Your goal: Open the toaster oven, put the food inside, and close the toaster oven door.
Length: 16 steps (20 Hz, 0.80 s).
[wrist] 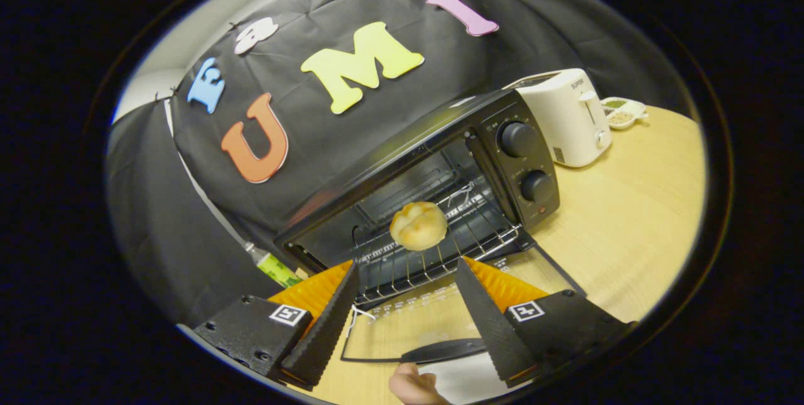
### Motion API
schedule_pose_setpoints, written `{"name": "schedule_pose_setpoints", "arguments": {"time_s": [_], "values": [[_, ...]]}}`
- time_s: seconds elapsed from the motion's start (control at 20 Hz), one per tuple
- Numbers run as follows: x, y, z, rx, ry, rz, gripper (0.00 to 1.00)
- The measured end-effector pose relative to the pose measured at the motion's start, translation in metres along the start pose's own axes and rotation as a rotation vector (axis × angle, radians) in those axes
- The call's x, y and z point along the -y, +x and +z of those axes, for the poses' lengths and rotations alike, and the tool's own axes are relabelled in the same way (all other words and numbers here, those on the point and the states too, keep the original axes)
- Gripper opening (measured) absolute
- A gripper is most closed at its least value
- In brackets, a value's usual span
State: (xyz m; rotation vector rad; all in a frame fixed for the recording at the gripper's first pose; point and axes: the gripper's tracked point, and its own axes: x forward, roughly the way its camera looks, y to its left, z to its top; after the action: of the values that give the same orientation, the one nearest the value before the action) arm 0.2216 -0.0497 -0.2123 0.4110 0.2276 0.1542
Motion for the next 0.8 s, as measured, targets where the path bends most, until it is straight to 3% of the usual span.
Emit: {"name": "schedule_pose_setpoints", "arguments": {"time_s": [0.3,0.8], "values": [[0.011,-0.030,-0.023,-0.043,-0.325,-0.052,1.00],[0.019,-0.052,-0.070,-0.173,-0.463,-0.157,1.00]]}}
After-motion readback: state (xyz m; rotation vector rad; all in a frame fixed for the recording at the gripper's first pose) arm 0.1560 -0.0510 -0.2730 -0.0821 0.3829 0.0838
